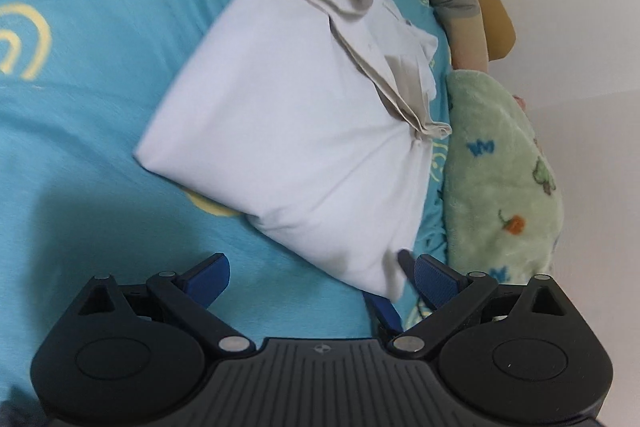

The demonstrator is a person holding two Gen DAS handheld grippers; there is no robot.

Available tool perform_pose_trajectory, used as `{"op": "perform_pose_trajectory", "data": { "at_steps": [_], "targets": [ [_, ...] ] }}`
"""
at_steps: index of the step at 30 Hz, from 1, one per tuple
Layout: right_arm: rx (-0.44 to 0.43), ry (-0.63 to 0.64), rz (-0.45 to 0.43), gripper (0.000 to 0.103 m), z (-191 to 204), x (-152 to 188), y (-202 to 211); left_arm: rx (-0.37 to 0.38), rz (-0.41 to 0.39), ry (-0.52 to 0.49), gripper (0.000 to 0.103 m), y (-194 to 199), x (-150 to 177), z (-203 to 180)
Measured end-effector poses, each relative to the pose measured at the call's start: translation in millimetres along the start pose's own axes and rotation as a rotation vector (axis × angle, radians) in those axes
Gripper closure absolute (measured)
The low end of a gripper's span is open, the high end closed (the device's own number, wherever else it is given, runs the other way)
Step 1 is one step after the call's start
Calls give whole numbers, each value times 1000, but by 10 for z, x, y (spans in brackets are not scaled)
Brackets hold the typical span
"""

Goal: Fold clothes

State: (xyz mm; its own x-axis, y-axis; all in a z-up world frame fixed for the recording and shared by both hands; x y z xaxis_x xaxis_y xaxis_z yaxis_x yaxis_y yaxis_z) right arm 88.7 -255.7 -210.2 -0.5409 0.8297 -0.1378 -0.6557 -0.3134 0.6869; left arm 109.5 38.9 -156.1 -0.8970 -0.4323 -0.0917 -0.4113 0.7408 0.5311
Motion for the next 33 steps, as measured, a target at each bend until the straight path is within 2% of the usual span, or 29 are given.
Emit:
{"op": "perform_pose_trajectory", "data": {
  "at_steps": [2,3,5,7,9,12,14,15,17,18,20,22,28,31,33],
  "targets": [
    [41,45,-10,91,37,-24,-34,44,24,38,3,-133,5,29],
    [43,65,-17,94,61,-35,-39,61,30,44,3,-186,-1,37],
    [7,78,-33,96,109,-58,7,83,21,44,4,-252,-22,46],
    [-75,75,-63,96,198,-88,122,92,-10,48,6,-260,-62,60],
    [-161,90,-119,97,311,-117,283,83,-77,65,9,-165,-120,100],
    [-212,158,-211,97,467,-155,472,59,-183,102,15,1,-204,182],
    [-204,178,-236,97,482,-180,500,36,-239,153,28,103,-237,278],
    [-199,162,-226,97,452,-191,478,28,-249,171,31,115,-241,312],
    [-188,118,-198,97,369,-214,422,12,-262,200,48,127,-246,370],
    [-181,99,-190,97,321,-228,404,4,-270,203,53,136,-248,379],
    [-165,89,-189,97,275,-243,393,9,-293,175,76,186,-276,319],
    [-156,97,-195,97,271,-239,395,17,-317,144,86,239,-307,251],
    [-173,173,-227,97,372,-196,503,59,-386,-1,94,481,-337,-98],
    [-214,182,-249,97,410,-124,692,123,-432,-56,95,774,-200,-270],
    [-234,214,-281,97,446,-38,886,151,-429,-90,96,993,-54,-380]
  ]
}}
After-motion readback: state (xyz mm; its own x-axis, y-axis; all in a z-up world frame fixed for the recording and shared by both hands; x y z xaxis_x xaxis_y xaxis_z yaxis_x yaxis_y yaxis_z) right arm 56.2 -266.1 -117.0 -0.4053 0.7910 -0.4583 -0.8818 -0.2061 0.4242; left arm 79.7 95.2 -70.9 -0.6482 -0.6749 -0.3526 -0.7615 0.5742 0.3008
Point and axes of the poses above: each gripper's, at about its wrist camera, not at the fingertips, and y roughly against the way its jaws point, z to its left, x to its underside, the point moved 3 cm from there along -y, roughly the way its jaws point, and after that the axes turned 10 degrees about x, right-handed, at the moved point
